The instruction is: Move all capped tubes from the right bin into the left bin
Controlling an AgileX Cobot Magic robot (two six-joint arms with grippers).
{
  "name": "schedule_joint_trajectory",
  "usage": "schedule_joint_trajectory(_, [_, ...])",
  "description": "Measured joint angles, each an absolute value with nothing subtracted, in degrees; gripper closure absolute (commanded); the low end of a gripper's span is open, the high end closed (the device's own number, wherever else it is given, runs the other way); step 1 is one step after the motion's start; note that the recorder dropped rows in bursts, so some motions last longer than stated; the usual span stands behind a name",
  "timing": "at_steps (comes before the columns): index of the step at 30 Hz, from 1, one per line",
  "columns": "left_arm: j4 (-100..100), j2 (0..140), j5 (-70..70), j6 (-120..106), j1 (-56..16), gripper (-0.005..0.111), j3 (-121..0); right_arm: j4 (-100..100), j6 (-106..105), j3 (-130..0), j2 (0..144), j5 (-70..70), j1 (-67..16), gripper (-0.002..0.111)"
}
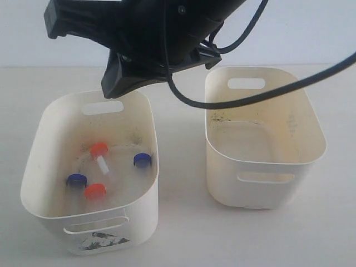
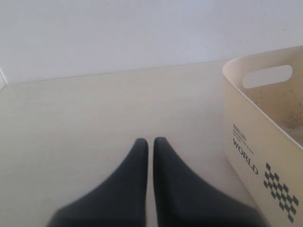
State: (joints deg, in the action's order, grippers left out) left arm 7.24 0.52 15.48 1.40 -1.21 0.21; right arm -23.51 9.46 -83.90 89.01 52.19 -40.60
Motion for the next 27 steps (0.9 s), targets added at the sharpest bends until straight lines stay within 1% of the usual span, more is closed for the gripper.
schedule_joint_trajectory(6, [7.2,0.5,15.5,1.4,-1.2,0.102,0.2,-21.4,8.5,-83.6,89.0,52.2,-40.6,0.108])
schedule_joint_trajectory(10, [7.2,0.5,15.5,1.4,-1.2,0.102,0.2,-18.5,7.9,-78.2,85.7,49.3,-40.6,0.108])
schedule_joint_trajectory(12, [7.2,0.5,15.5,1.4,-1.2,0.102,0.2,-17.8,7.8,-73.7,82.2,43.9,-40.6,0.108])
schedule_joint_trajectory(17, [7.2,0.5,15.5,1.4,-1.2,0.102,0.2,-17.1,7.2,-60.0,71.2,24.9,-40.6,0.108])
schedule_joint_trajectory(18, [7.2,0.5,15.5,1.4,-1.2,0.102,0.2,-17.4,6.7,-54.0,67.8,17.4,-39.8,0.108])
schedule_joint_trajectory(19, [7.2,0.5,15.5,1.4,-1.2,0.102,0.2,-18.1,6.5,-51.1,66.6,14.4,-38.7,0.108])
schedule_joint_trajectory(20, [7.2,0.5,15.5,1.4,-1.2,0.102,0.2,-21.1,6.6,-45.9,63.9,10.4,-35.1,0.108])
schedule_joint_trajectory(21, [7.2,0.5,15.5,1.4,-1.2,0.102,0.2,-22.5,6.9,-43.9,62.7,9.6,-33.1,0.108])
schedule_joint_trajectory(22, [7.2,0.5,15.5,1.4,-1.2,0.102,0.2,-26.4,8.0,-39.4,59.7,8.4,-27.2,0.108])
schedule_joint_trajectory(23, [7.2,0.5,15.5,1.4,-1.2,0.102,0.2,-28.2,8.1,-37.6,58.3,8.2,-24.6,0.108])
schedule_joint_trajectory(25, [7.2,0.5,15.5,1.4,-1.2,0.102,0.2,-31.1,8.8,-29.7,50.2,7.8,-12.9,0.108])
schedule_joint_trajectory(27, [7.2,0.5,15.5,1.4,-1.2,0.102,0.2,-31.6,8.3,-23.4,42.1,7.5,-4.5,0.108])
